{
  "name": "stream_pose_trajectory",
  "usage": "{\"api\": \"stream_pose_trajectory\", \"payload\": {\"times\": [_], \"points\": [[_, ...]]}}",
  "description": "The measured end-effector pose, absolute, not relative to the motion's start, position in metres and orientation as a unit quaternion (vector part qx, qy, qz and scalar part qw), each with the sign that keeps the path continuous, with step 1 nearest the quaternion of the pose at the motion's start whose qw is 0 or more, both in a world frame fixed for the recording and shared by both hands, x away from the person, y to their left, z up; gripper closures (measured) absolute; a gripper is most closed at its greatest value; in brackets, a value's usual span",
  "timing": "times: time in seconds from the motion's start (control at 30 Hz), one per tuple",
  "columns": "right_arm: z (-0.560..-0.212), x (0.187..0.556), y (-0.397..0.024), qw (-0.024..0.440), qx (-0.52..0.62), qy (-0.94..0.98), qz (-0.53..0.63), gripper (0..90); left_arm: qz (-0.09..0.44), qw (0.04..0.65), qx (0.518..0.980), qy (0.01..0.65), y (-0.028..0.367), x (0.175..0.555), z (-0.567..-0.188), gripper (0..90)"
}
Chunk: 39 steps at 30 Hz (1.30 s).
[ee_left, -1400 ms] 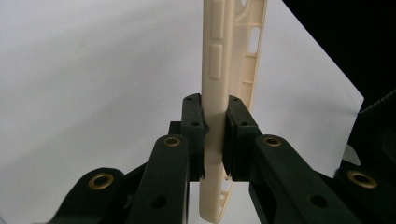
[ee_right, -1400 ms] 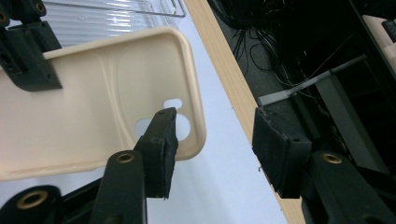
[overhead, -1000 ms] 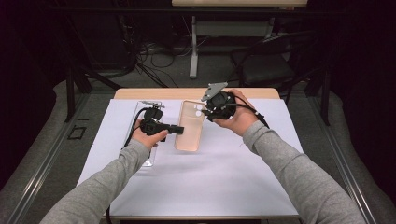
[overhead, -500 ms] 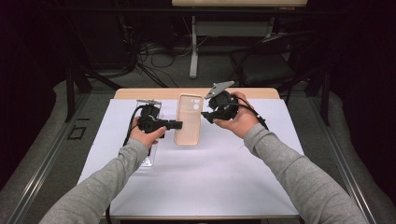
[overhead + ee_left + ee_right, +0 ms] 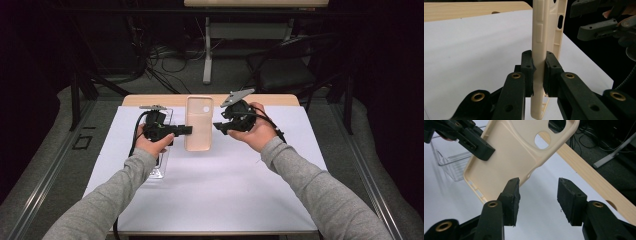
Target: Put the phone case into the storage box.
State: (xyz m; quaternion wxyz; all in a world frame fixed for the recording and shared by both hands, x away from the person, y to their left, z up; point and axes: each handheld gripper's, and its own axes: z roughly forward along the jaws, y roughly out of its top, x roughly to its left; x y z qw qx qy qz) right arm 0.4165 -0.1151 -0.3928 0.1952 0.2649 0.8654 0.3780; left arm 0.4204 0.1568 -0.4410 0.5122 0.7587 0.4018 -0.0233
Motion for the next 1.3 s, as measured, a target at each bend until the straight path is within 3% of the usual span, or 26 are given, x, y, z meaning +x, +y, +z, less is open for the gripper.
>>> {"api": "stream_pose_trajectory", "payload": {"times": [1.3], "points": [[-0.414,0.422,-0.113,0.073,0.343,0.803,0.482,52.9,-0.026,0.545,0.737,0.4,0.167,0.414,-0.437,81.1]]}}
